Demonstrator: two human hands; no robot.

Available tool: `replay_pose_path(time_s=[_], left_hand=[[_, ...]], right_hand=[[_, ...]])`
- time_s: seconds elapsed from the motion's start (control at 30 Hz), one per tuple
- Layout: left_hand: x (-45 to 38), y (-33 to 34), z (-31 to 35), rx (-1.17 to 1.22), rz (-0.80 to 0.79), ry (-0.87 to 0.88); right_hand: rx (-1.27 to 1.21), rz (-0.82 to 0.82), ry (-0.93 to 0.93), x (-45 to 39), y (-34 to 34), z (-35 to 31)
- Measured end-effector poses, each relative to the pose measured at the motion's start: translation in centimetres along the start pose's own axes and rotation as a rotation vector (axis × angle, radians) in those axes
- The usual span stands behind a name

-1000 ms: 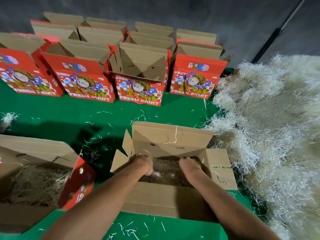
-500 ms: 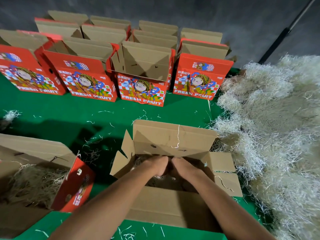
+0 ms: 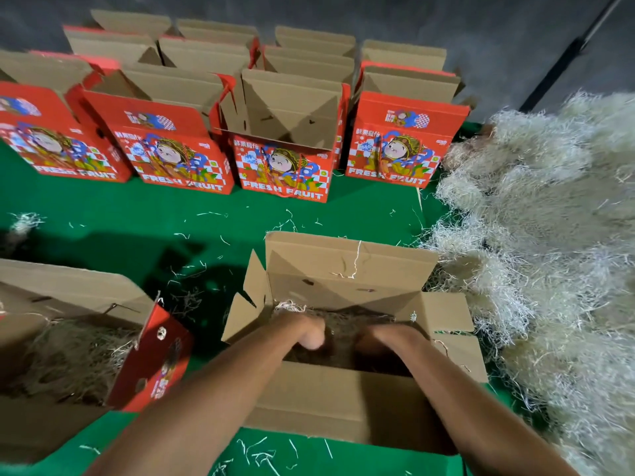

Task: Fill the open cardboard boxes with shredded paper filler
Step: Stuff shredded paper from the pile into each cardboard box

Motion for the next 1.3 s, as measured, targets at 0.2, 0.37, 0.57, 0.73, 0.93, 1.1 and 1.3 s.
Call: replay_pose_path(time_s=[0.2, 0.37, 0.57, 0.73, 0.93, 1.1, 1.3], left_hand=[[3.3, -7.4, 0.7, 0.216, 0.217, 0.142], [8.5, -13.7, 0.7, 0.308, 0.466, 0.234], [13.3, -16.9, -3.0, 0.194, 0.996, 0.175], [14.2, -12.9, -6.4, 0.119, 1.049, 0.01], [16.2, -10.6, -10.5, 0.805, 1.134, -0.09], [15.0, -7.4, -9.9, 1.219, 0.827, -0.205], [14.4, -9.0, -10.1, 1.128, 0.928, -0.334]], right_hand=[[-0.418, 0.25, -0.091, 4.0, -8.3, -0.4], [-0.651, 0.496, -0.157, 9.9, -14.1, 1.3], [-0.554, 0.797, -0.112, 13.6, -16.0, 4.7], [-0.414, 0.889, 0.014, 13.7, -12.4, 7.5], [-0.712, 0.849, 0.196, 13.2, -8.2, 10.4], [-1.16, 0.775, 0.154, 13.8, -7.8, 10.6], [-1.293, 0.502, 0.091, 14.2, -6.6, 7.7]])
Point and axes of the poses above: each hand's wrist, its own x-axis away from the middle knuckle, its own y-axis out of the palm, z = x × y, the point moved 8 cm from there along -x, towards the middle knuckle, and after that the axes turned 14 degrees about z, right-handed, at the moved point
